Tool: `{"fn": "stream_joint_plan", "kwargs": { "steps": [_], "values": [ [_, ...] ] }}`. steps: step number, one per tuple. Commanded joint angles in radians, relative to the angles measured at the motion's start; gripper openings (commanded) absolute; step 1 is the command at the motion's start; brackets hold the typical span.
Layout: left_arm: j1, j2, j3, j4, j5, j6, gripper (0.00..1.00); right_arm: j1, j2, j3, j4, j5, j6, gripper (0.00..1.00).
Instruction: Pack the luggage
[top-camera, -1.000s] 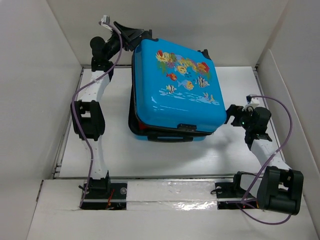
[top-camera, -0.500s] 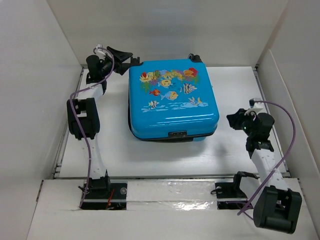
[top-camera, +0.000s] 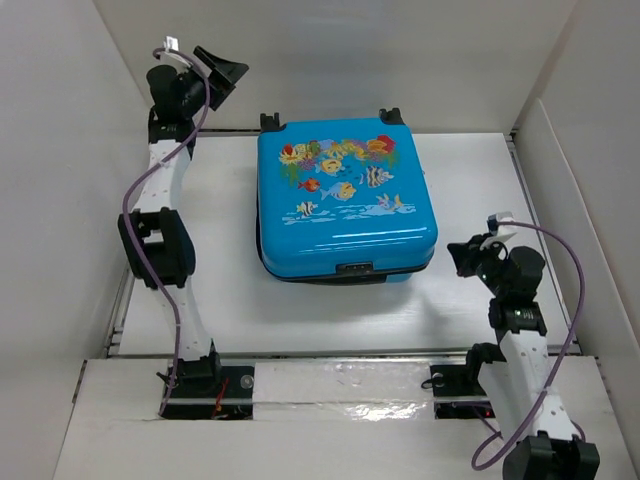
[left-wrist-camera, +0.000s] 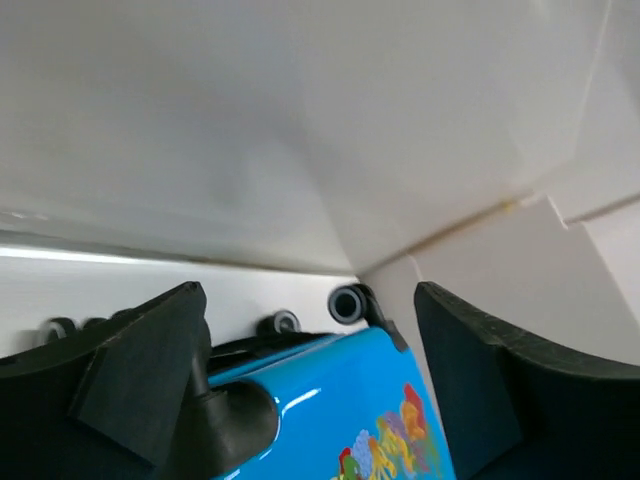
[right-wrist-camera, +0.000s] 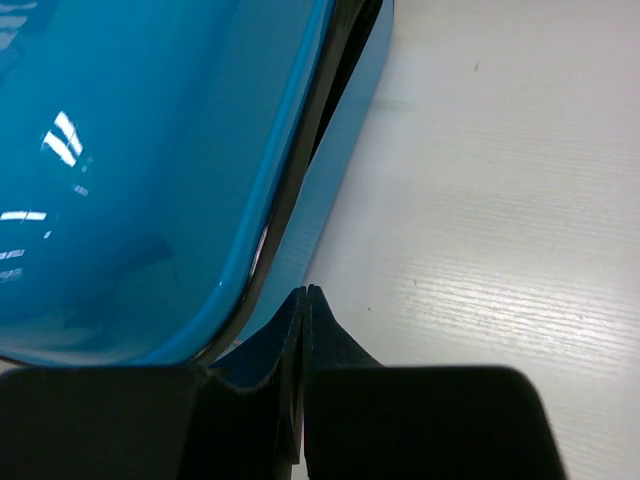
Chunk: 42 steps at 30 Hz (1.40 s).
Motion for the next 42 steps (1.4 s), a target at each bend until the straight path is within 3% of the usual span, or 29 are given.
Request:
{"fn": "stream_joint_plan", "kwargs": {
  "steps": [1,2,4,6,9,12,14,17,18,19,22,26,30,34,38,42],
  "values": [
    [-0.033,-0.25,-0.113,-0.024,-0.189,0.154,0.81,0.009,-0.101,-0.057,-0.065,-0.001,-0.022,0.0],
    [-0.057,-0.348,-0.167,-0.01,-0.218,0.172,0.76,0.009,-0.114,-0.06,-0.077,0.0,-0.023,0.0],
    [-0.126,-0.448,-0.325,0.044,-0.298,0.237,0.37,0.009,-0.117,-0.068,-0.085,-0.03,-0.02,0.0],
    [-0.273,-0.585,-0.416,0.068,-0.394,0.304,0.12,0.018,-0.103,-0.065,-0.103,-0.029,-0.034,0.0],
    [-0.518,-0.75,-0.588,0.11,-0.555,0.352,0.0,0.027,-0.088,-0.061,-0.118,-0.014,-0.03,0.02],
    [-0.672,-0.876,-0.781,0.215,-0.61,0.291,0.0,0.072,-0.095,-0.077,-0.129,0.06,0.001,0.18],
    [-0.749,-0.919,-0.888,0.225,-0.614,0.266,0.0,0.101,-0.097,-0.092,-0.119,0.127,0.016,0.34],
    [-0.972,-0.938,-0.954,0.139,-0.744,0.359,0.0,0.181,-0.063,-0.075,-0.112,0.175,0.0,0.4],
    [-1.045,-0.939,-0.971,0.107,-0.862,0.387,0.0,0.205,-0.045,-0.068,-0.106,0.192,0.0,0.4],
    [-1.179,-0.938,-1.003,0.093,-0.911,0.413,0.0,0.265,-0.037,-0.068,-0.1,0.212,-0.002,0.42],
    [-1.307,-0.923,-1.062,0.026,-0.982,0.417,0.0,0.366,-0.01,-0.061,-0.099,0.325,0.01,0.42],
    [-1.308,-0.951,-1.2,0.051,-0.897,0.326,0.0,0.533,0.017,-0.048,-0.089,0.536,0.013,0.46],
    [-1.285,-0.985,-1.287,0.058,-0.869,0.32,0.08,0.587,0.053,-0.016,-0.089,0.654,0.013,0.55],
    [-1.245,-0.961,-1.341,0.074,-0.806,0.318,0.11,0.587,0.072,0.009,-0.125,0.73,0.026,0.59],
    [-1.197,-0.924,-1.39,0.143,-0.739,0.324,0.13,0.565,0.075,0.009,-0.14,0.747,0.058,0.73],
    [-1.142,-0.906,-1.432,0.229,-0.674,0.315,0.14,0.538,0.083,0.02,-0.102,0.726,0.006,0.75]
  ]
}}
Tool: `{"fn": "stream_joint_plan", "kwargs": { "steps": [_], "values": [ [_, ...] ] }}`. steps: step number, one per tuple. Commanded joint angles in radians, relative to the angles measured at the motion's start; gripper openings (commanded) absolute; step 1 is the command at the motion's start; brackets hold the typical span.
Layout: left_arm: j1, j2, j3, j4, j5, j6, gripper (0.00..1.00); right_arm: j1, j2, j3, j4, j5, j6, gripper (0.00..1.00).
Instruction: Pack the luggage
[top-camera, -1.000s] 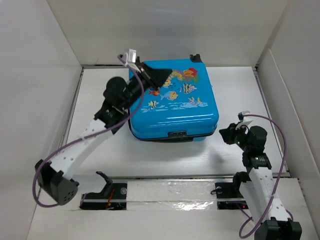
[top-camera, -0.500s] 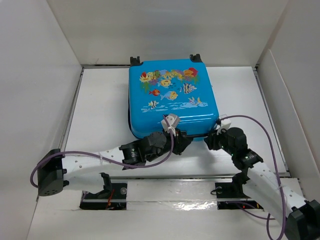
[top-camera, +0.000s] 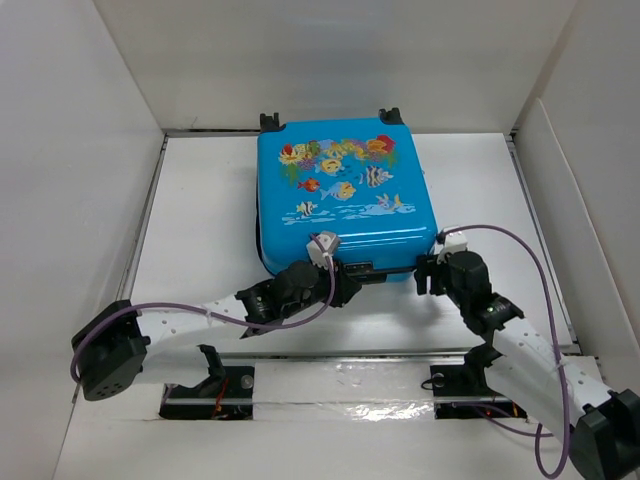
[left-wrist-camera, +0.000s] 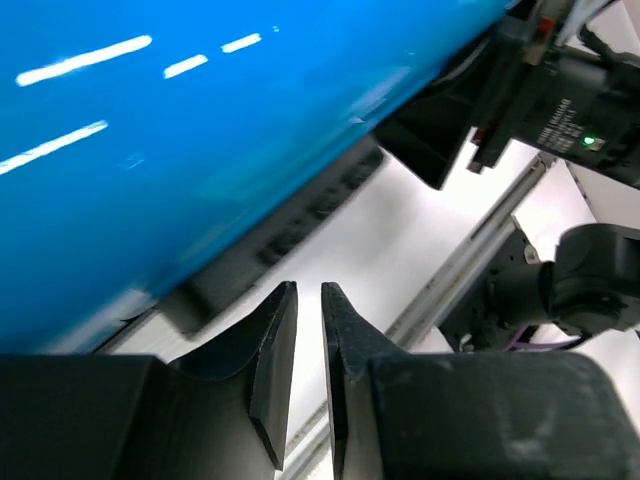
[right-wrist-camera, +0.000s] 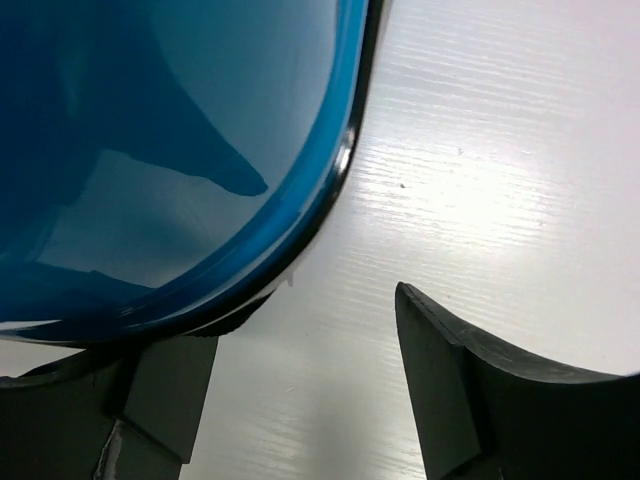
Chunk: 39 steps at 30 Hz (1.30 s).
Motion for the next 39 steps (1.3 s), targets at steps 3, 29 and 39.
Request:
{"fn": "stream_joint_plan", "kwargs": {
  "steps": [3,29,39],
  "values": [
    [0.041,0.019,-0.048,0.145,0.105,-0.009,0.14,-0.042,0.001,0.052,0.19,-0.059,-0.109,0.71],
    [0.041,0.03,-0.123,0.228,0.079,0.027,0.13,0.005,-0.078,-0.072,0.503,-0.03,-0.183,0.0],
    [0.041,0.18,-0.05,0.365,-0.005,0.01,0.14,0.237,-0.098,-0.083,0.331,0.074,0.072,0.0]
  ]
}}
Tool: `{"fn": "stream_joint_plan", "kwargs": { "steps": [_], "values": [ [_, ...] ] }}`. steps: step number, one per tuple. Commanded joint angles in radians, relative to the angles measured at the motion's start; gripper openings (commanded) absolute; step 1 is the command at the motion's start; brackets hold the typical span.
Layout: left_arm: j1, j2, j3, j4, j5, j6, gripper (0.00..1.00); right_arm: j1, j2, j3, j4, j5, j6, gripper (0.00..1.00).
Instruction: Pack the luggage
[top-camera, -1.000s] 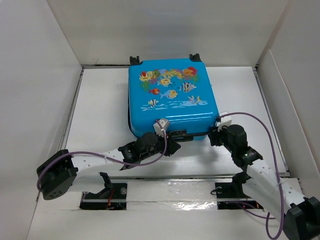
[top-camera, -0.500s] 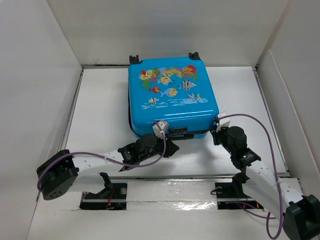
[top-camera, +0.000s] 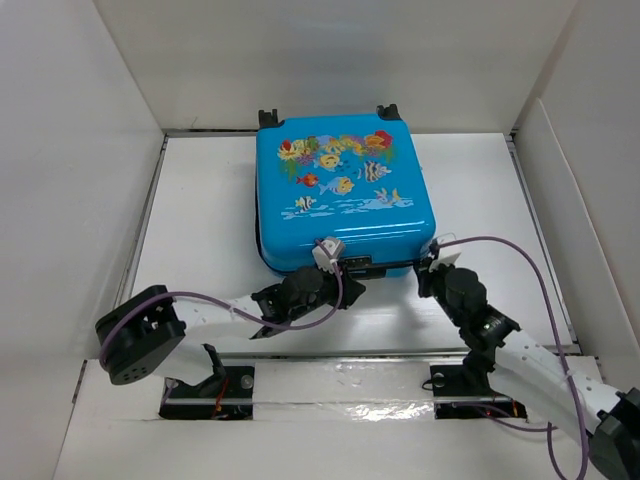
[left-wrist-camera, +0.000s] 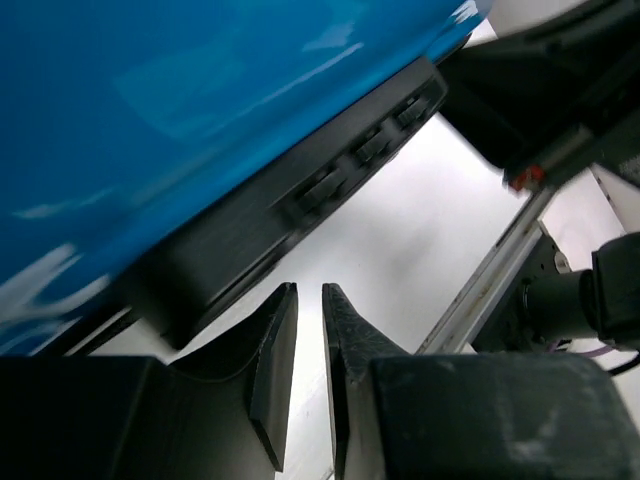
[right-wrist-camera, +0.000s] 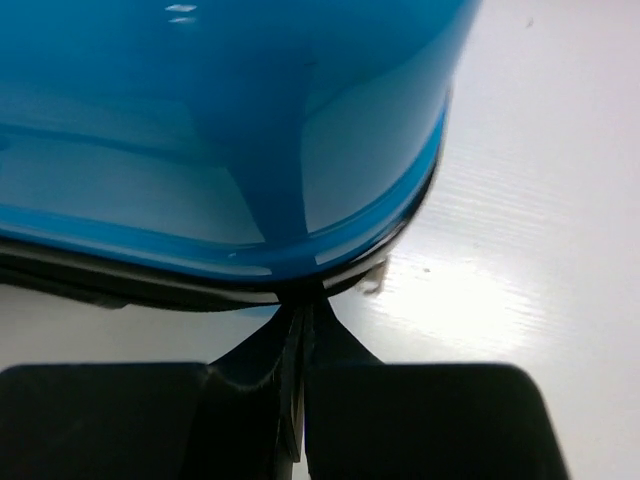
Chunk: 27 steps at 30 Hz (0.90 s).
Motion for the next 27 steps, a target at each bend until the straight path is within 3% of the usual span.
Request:
{"fn": "stream_joint_plan", "kwargs": {
  "steps": [1,7,9,13,18,21,22,23,27],
  "values": [
    [0.006,0.05,0.062,0.096,-0.04,-0.007,0.14,0.119,0.02,0.04,0.039,0.03,0.143,0.0],
    [0.048,0.093,0.08,0.123,-0.046,-0.019,0.15,0.372,0.069,0.07,-0.071,0.137,0.266,0.0],
    [0.058,0.098,0.083,0.123,-0.033,-0.017,0.15,0.433,0.075,0.083,-0.169,0.24,0.339,0.0],
    [0.069,0.058,0.05,0.128,-0.02,-0.024,0.14,0.406,0.068,0.08,-0.205,0.357,0.343,0.0],
    [0.129,-0.023,0.008,0.035,-0.08,-0.021,0.14,0.253,0.032,0.092,-0.156,0.265,0.212,0.0],
    [0.187,-0.092,-0.049,0.034,-0.071,-0.031,0.14,0.145,0.012,0.116,-0.202,0.25,0.189,0.21],
    [0.197,-0.11,-0.059,0.03,-0.072,-0.033,0.14,0.122,-0.009,0.119,-0.205,0.237,0.18,0.4],
    [0.21,-0.141,-0.075,0.022,-0.069,-0.031,0.14,0.075,-0.018,0.121,-0.196,0.218,0.134,0.48],
    [0.223,-0.201,-0.101,-0.01,-0.085,-0.025,0.14,-0.043,-0.028,0.124,-0.071,0.008,-0.025,0.68]
  ]
}}
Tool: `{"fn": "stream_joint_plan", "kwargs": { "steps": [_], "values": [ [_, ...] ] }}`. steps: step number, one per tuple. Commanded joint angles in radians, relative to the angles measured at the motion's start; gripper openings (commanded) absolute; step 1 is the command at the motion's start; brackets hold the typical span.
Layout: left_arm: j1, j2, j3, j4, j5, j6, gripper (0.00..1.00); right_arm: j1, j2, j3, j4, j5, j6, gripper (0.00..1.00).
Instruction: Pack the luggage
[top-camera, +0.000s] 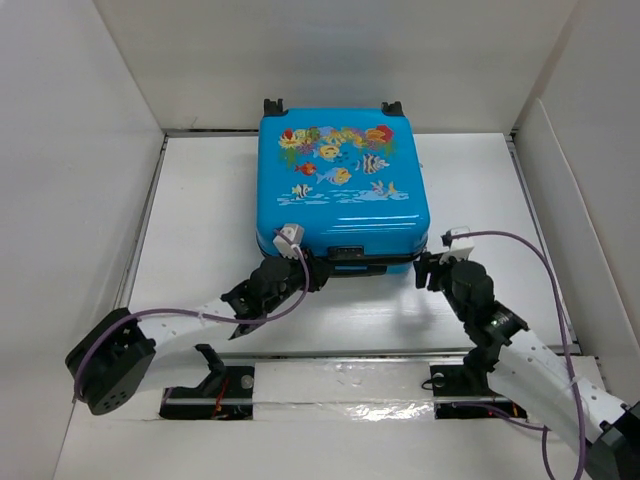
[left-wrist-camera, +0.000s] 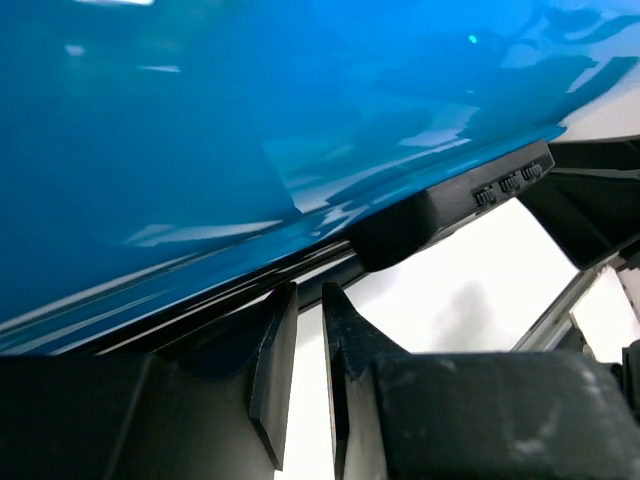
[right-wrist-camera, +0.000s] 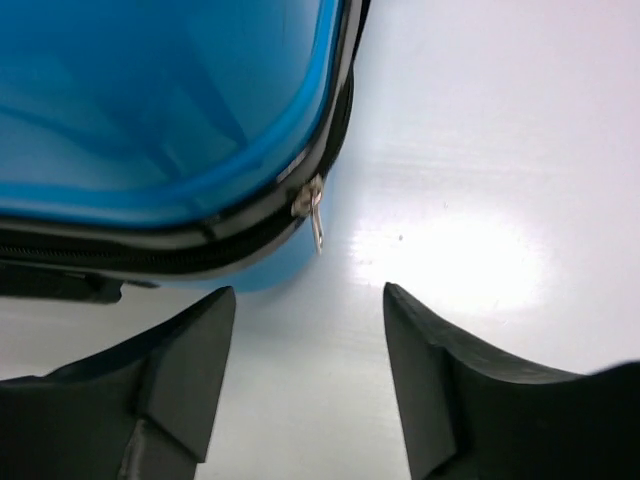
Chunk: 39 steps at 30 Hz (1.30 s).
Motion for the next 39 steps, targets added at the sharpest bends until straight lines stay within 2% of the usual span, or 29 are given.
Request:
{"fn": "stream_joint_plan", "kwargs": {
  "steps": [1,3,4,8,11,13,15,16,17,18,21,25,28,39],
  "values": [
    [0.031,-0.066,-0.017,0.01,-0.053,-0.003,0.14,-0.088,0.007,0.048,0.143,-0.226,-0.186,0.68],
    [0.031,-0.095,-0.02,0.003,-0.036,-0.002,0.14,-0.119,0.066,0.08,0.148,-0.398,-0.298,0.62],
    [0.031,-0.104,-0.022,-0.005,-0.028,-0.002,0.14,-0.119,0.08,0.099,0.124,-0.433,-0.311,0.62],
    [-0.012,-0.137,-0.056,0.035,0.021,-0.002,0.14,-0.139,0.089,0.094,0.153,-0.312,-0.288,0.65],
    [-0.055,-0.129,-0.056,0.03,0.001,0.013,0.13,-0.217,0.075,0.059,0.233,-0.375,-0.303,0.64],
    [-0.067,-0.111,-0.056,0.035,0.019,0.015,0.11,-0.266,0.096,0.068,0.233,-0.487,-0.319,0.62],
    [-0.067,-0.086,-0.054,0.04,0.052,0.009,0.1,-0.323,0.116,0.062,0.272,-0.603,-0.334,0.56],
    [-0.067,-0.08,-0.053,0.046,0.055,0.007,0.1,-0.337,0.136,0.053,0.285,-0.628,-0.337,0.49],
    [-0.078,-0.075,-0.057,0.053,0.055,0.006,0.1,-0.349,0.146,0.05,0.291,-0.643,-0.34,0.37],
    [-0.087,-0.065,-0.059,0.064,0.052,0.006,0.1,-0.369,0.155,0.048,0.314,-0.651,-0.34,0.35],
    [-0.087,-0.042,-0.048,0.067,0.067,0.006,0.09,-0.42,0.189,0.025,0.395,-0.689,-0.334,0.35],
    [-0.098,-0.037,-0.043,0.075,0.072,0.006,0.08,-0.451,0.218,0.031,0.406,-0.711,-0.334,0.36],
    [-0.098,-0.042,-0.045,0.072,0.067,0.007,0.08,-0.451,0.221,0.03,0.386,-0.616,-0.306,0.35],
    [-0.107,-0.054,-0.036,0.057,0.053,0.01,0.08,-0.451,0.291,0.024,0.414,-0.642,-0.302,0.4]
  ]
}}
